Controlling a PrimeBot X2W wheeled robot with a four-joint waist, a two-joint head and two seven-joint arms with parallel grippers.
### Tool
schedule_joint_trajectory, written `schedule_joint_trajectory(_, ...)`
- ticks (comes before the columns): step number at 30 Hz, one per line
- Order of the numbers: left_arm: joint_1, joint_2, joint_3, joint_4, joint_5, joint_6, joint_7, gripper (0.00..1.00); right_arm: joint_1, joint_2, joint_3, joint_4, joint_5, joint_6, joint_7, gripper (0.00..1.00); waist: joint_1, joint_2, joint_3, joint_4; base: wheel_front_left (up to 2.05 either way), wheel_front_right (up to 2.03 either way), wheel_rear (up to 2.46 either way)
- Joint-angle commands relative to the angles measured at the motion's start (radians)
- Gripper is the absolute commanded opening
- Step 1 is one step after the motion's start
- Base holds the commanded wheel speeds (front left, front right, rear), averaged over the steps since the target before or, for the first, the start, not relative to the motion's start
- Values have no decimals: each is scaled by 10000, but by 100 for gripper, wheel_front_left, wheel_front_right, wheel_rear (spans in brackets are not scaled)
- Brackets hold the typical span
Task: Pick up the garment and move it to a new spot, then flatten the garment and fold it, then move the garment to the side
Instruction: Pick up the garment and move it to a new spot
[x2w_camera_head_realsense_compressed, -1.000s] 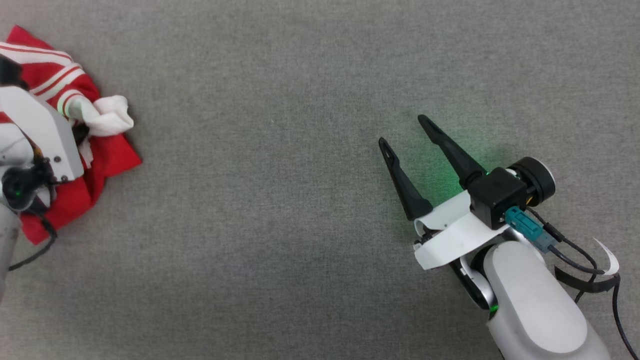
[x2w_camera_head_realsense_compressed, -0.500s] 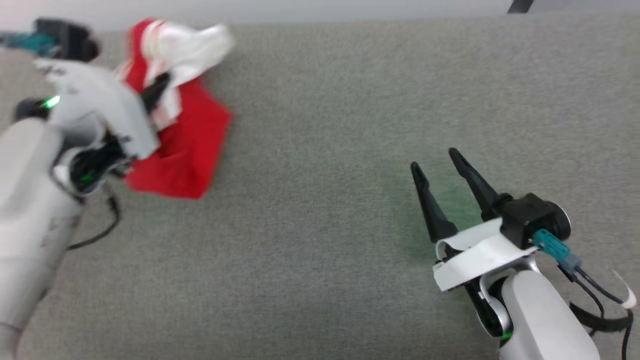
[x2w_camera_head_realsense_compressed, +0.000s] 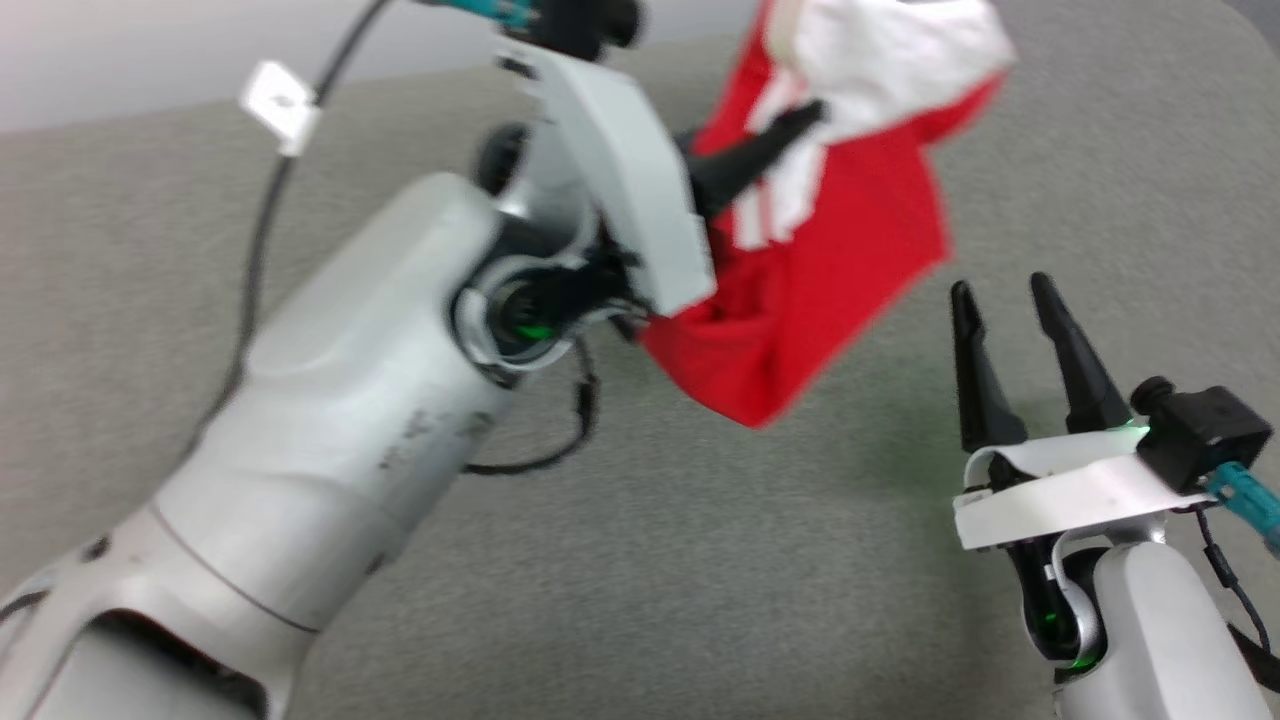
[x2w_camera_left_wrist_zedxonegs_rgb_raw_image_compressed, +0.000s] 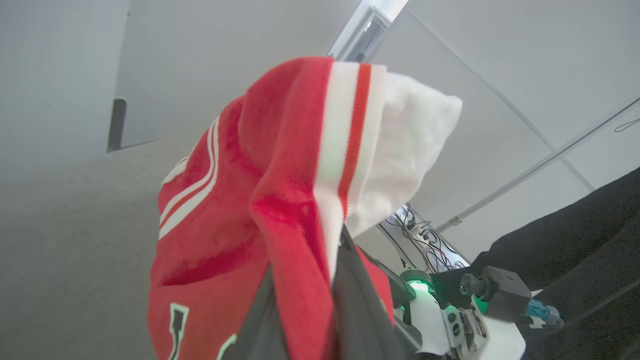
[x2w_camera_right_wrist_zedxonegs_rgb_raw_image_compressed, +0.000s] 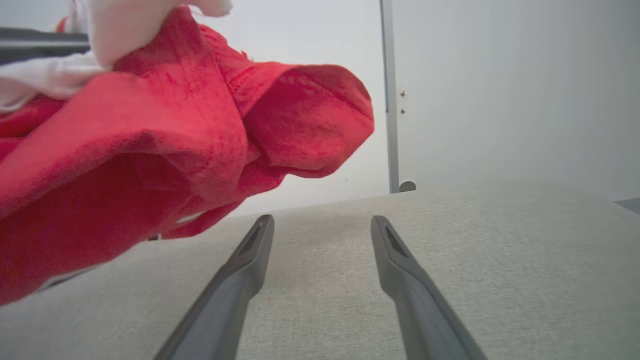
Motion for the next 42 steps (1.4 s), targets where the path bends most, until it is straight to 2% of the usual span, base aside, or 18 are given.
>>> schedule_joint_trajectory(1, -95, -46, -55, 2, -126, -27, 35, 0, -24, 36, -72, -91, 119, -14, -5, 100, 0, -1, 577, -804, 0, 0, 0)
schedule_joint_trajectory(3, -76, -166, -178, 130, -365, -27, 99, 0, -111, 33, -212, -246, 321, -14, -4, 100, 0, -1, 820, -1125, 0, 0, 0)
schedule_joint_trajectory(6, 109, -19, -524, 527, -438, -27, 216, 0, -233, 39, -289, -412, 616, -14, -5, 100, 0, -1, 1186, -1614, 0, 0, 0)
schedule_joint_trajectory(12, 400, 684, -825, 1819, -613, -27, 196, 0, -228, 37, -277, -527, 997, -14, -5, 100, 0, -1, 1598, -2251, 0, 0, 0)
schedule_joint_trajectory(16, 149, 1233, -1320, 2570, -165, -25, 288, 0, -191, 39, -377, -577, 1097, -14, -5, 100, 0, -1, 1699, -2344, 0, 0, 0)
schedule_joint_trajectory(19, -208, 1612, -2156, 3076, 744, -4, 375, 0, -263, 39, -349, -587, 1107, -14, -5, 100, 0, -1, 1754, -2346, 0, 0, 0)
schedule_joint_trajectory(26, -385, 1578, -3592, 3715, 1317, 25, 788, 0, -511, 37, -142, -678, 1208, -14, -5, 100, 0, -1, 1949, -2327, 0, 0, 0)
schedule_joint_trajectory(29, -439, 1437, -3813, 3627, 1171, 36, 607, 59, -489, 33, -188, -703, 1144, -14, -5, 100, 0, -1, 1876, -2251, 0, 0, 0)
schedule_joint_trajectory(30, -474, 1404, -3858, 3556, 1111, 30, 506, 97, -432, 34, -212, -700, 1097, -14, -5, 100, 0, -1, 1816, -2192, 0, 0, 0)
schedule_joint_trajectory(31, -504, 1367, -3891, 3468, 1038, 16, 400, 100, -374, 36, -234, -679, 1034, -14, -5, 100, 0, -1, 1734, -2115, 0, 0, 0)
schedule_joint_trajectory(42, -571, 1519, -3750, 1856, 30, -5, -1857, 100, 16, 25, -252, -150, -242, -14, -5, 100, 0, -1, 269, -482, 0, 0, 0)
